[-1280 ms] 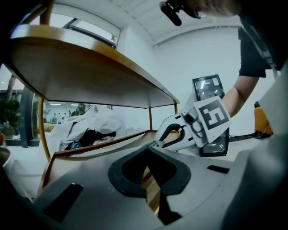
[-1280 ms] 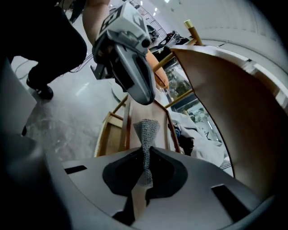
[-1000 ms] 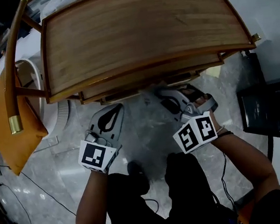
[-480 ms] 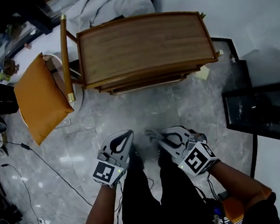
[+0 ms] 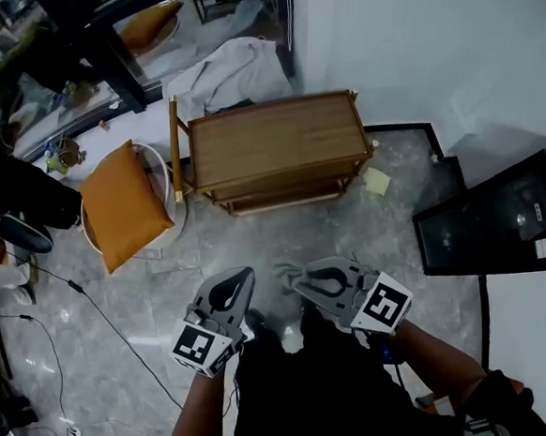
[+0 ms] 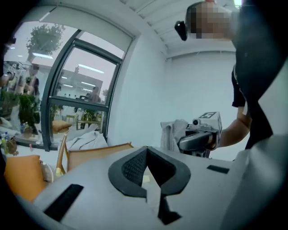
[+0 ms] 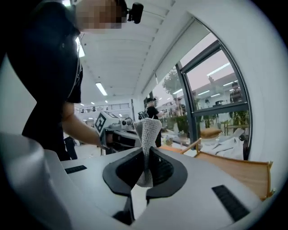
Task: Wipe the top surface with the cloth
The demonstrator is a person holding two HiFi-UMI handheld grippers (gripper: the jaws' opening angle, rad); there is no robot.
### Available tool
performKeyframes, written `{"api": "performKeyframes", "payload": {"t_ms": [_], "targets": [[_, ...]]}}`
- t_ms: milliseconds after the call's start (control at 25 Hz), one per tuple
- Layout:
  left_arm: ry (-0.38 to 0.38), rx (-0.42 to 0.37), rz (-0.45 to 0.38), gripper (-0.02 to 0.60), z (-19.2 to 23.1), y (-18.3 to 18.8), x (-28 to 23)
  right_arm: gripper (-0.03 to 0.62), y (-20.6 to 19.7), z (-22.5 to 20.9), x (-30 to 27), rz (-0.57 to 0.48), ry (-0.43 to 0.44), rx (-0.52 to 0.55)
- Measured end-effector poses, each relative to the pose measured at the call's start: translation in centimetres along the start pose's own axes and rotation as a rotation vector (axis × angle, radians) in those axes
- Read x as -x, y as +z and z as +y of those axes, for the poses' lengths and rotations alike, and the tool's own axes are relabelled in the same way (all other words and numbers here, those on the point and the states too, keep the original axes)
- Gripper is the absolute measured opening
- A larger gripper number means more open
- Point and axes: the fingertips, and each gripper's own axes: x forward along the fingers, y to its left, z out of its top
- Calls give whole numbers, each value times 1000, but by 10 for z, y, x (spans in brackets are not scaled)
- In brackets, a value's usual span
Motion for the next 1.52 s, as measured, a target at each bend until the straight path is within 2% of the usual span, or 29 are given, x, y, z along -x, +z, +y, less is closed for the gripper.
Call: {"api": "performKeyframes", "payload": {"t_ms": [160,360,520,800,960,1120,1320,1520], "targets": [[-26,-26,-25,11,-40,30,38,32,26,30,22,-43,3,10],[-88,-34,-84,11,-85,41,85,32,52,73,59,-112,-90,12],[-124,4,-120,11,-107,27,129,32,73,104,85,-113,-157,127],[-189,15,-112,11,-132,-18,191,32,97,186,108,-92,-239,182],[-203,-17,-166,11,-139,-9,205,32,110,218,121,-72,-275,222],[-207,-35,-183,11,-153,-4,209,32,121,239,143,-66,-298,269],[-187,-50,-173,11,-168,-1,211,32,136,248,169,-117,-310,242],[-148,-62,-168,11,-181,14,201,32,163,243,208,-156,-323,291]]}}
